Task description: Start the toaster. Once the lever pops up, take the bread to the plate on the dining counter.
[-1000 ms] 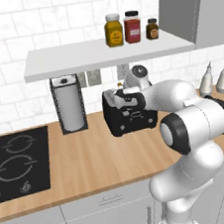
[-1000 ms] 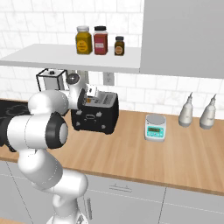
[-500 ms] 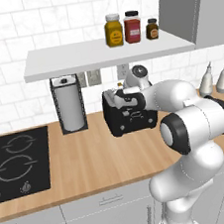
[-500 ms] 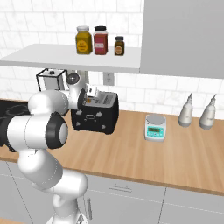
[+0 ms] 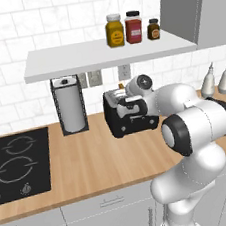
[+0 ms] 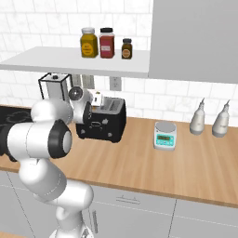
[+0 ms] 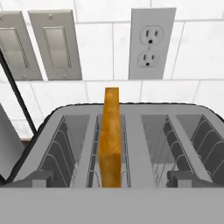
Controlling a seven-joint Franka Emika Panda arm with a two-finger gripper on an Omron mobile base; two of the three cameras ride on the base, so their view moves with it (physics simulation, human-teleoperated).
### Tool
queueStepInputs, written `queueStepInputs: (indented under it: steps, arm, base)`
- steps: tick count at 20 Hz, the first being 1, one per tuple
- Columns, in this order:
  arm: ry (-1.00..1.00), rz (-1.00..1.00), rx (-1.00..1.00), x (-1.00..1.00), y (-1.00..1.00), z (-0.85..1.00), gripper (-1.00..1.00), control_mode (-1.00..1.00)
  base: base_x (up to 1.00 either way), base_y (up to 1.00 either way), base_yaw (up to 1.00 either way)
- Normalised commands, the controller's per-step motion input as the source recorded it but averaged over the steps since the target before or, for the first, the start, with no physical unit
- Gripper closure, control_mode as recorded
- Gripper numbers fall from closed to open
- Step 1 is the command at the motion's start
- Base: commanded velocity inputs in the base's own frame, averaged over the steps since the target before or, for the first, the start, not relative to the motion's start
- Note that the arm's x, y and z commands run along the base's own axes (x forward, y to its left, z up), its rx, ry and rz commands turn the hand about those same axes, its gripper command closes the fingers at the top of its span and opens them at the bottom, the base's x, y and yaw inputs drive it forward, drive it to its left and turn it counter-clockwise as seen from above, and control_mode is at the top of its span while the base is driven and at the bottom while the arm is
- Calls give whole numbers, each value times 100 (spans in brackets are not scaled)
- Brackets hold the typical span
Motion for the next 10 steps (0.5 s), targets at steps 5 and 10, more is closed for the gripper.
queueStepInputs:
  steps: [5, 10]
  arm:
    - [-9, 0, 0, 0, 0, -1, -100, -100]
    - [0, 0, 0, 3, 0, 0, -100, -100]
  base:
    - [0, 0, 0]
    - [0, 0, 0]
